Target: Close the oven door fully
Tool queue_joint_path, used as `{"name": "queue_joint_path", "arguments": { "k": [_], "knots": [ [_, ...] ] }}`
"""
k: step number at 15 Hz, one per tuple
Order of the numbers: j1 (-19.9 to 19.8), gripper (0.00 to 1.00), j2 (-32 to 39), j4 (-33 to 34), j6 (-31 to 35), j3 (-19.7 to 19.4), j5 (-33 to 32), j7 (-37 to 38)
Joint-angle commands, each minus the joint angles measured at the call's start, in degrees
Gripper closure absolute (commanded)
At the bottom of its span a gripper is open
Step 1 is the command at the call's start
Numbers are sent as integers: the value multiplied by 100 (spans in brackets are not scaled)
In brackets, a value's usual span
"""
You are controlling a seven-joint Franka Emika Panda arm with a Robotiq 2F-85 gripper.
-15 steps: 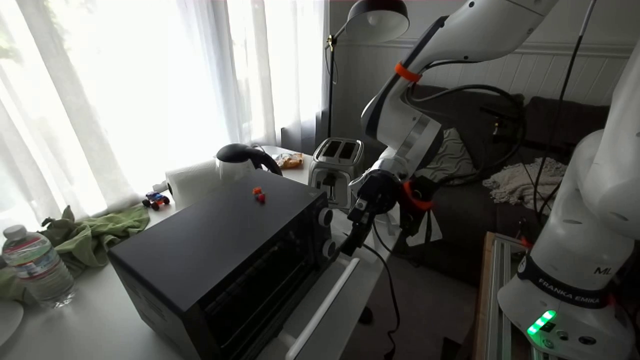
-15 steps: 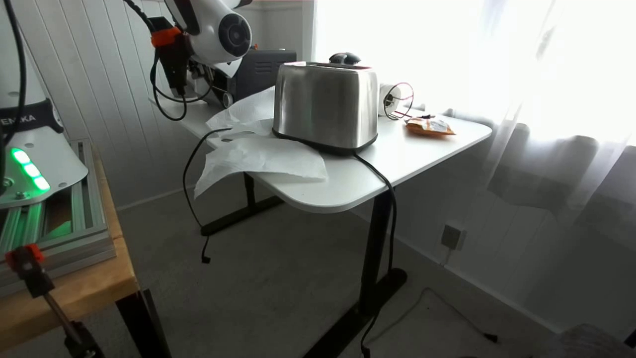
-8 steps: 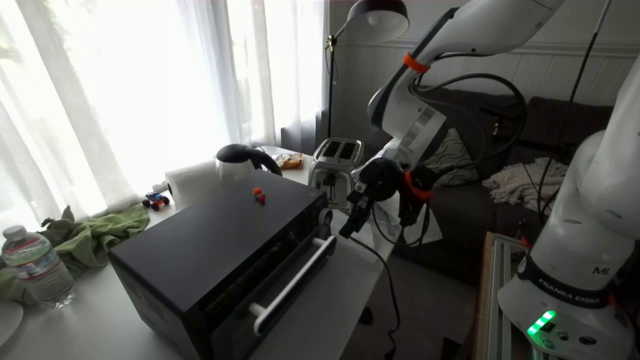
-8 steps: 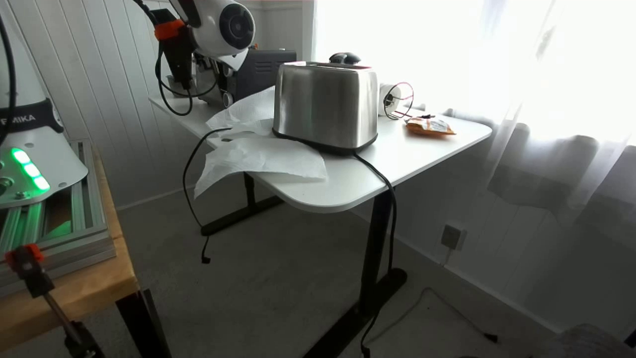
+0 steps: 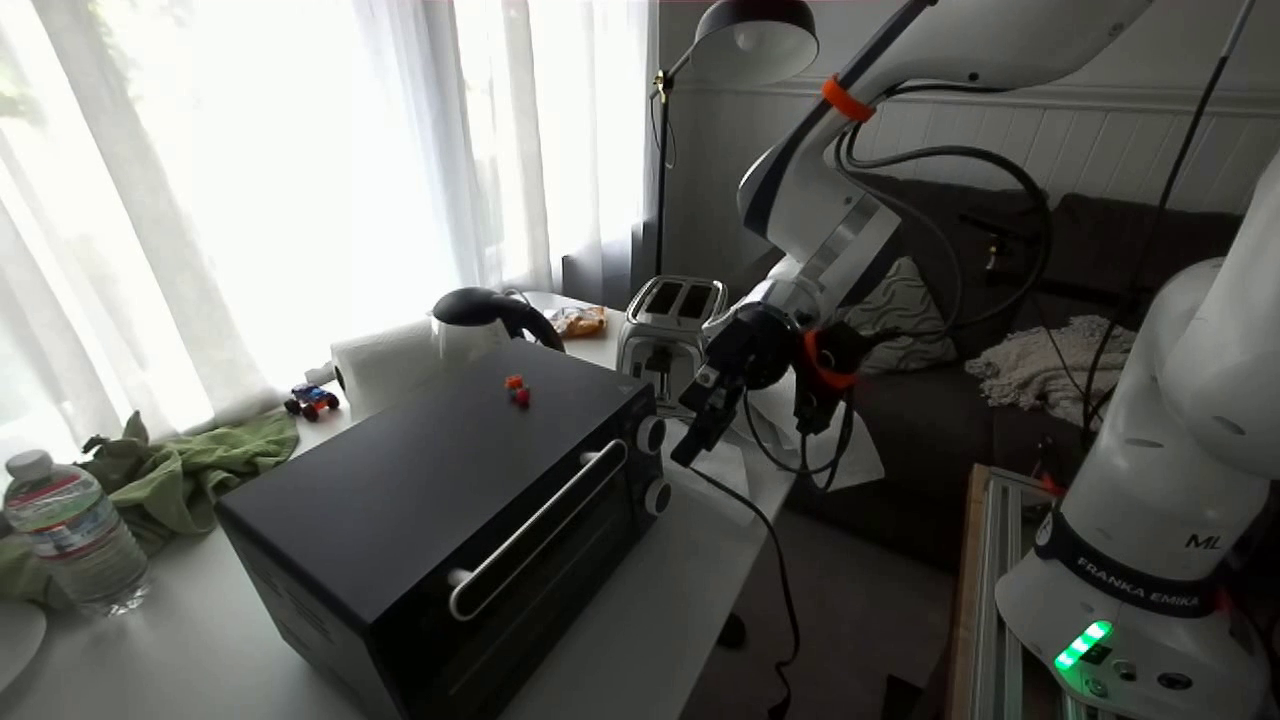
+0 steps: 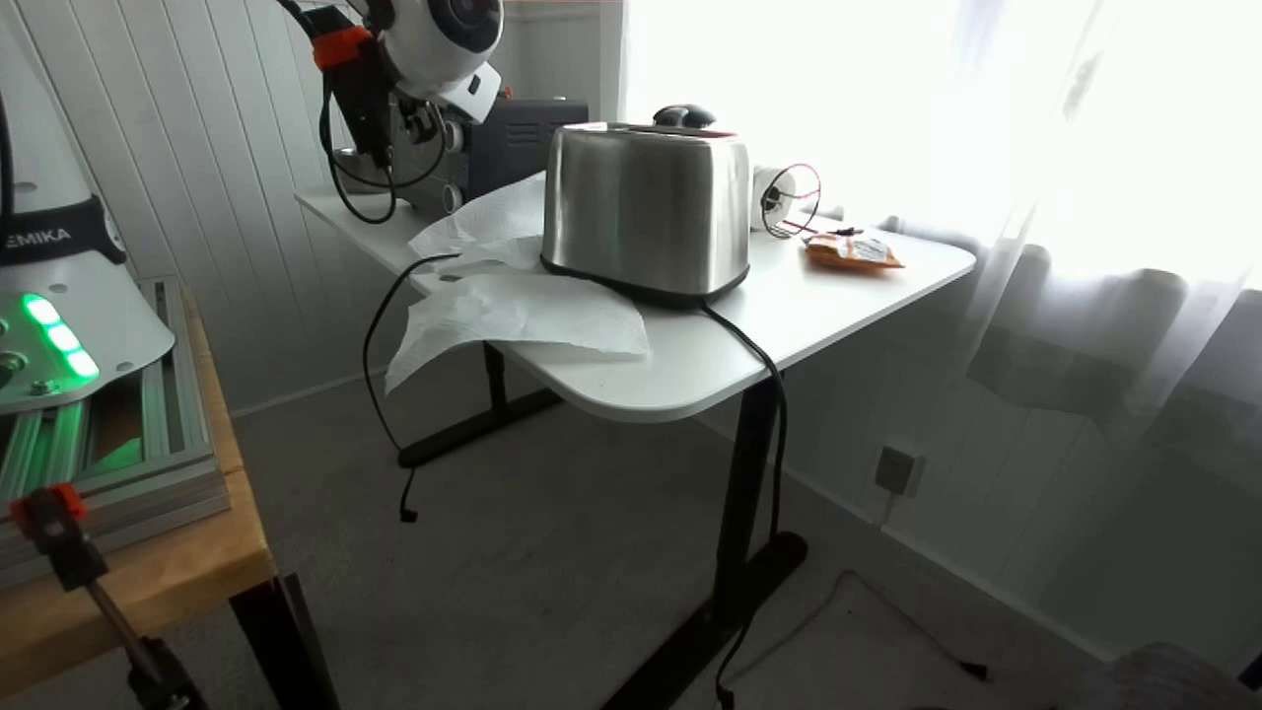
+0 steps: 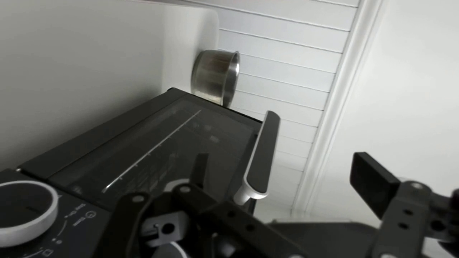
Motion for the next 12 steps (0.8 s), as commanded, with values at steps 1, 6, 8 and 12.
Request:
{"name": "queue_joint_path", "arguments": {
  "k": [1, 6, 8, 12],
  "knots": [
    [149, 0, -1070, -532, 1263, 326, 53, 804],
    [432, 0, -1674, -471, 2983, 1021, -241, 2105],
    [563, 0, -1664, -305, 3492, 1307, -726, 2718],
    [769, 0, -1761, -338, 4061, 1682, -2237, 4170]
  ]
}}
